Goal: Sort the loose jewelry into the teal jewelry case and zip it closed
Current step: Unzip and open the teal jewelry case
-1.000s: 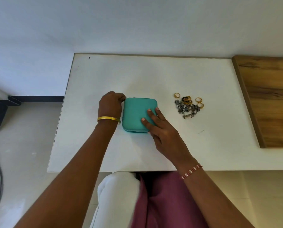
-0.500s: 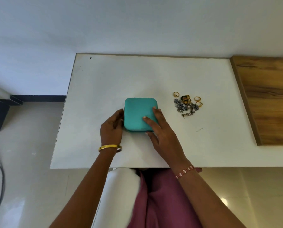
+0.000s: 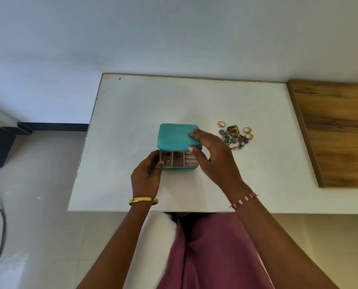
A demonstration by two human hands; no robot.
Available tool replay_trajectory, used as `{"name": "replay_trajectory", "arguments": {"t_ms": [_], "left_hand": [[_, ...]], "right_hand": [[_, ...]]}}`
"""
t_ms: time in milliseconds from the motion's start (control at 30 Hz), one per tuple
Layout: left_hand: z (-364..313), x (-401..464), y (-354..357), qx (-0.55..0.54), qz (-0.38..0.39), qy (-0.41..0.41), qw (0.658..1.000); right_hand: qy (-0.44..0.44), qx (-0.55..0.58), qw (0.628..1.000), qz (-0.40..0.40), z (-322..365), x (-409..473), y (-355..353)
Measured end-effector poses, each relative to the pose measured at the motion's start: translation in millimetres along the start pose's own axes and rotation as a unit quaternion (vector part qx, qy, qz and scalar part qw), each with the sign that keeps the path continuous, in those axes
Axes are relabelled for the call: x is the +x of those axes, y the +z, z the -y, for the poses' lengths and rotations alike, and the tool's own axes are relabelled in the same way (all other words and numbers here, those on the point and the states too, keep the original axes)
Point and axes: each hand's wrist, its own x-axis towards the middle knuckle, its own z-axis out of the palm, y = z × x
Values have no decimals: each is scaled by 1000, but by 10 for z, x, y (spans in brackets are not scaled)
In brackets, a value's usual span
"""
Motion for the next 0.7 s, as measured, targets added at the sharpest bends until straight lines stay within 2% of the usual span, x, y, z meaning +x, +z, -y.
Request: {"name": "replay_trajectory", "arguments": {"t_ms": [300, 700], "left_hand": [[34, 12, 5, 6, 3, 14, 1000], [87, -10, 41, -5, -7, 19, 1000]], "right_hand": [[110, 142, 980, -85, -6, 756, -38], [232, 207, 945, -104, -309, 1111, 231]]}}
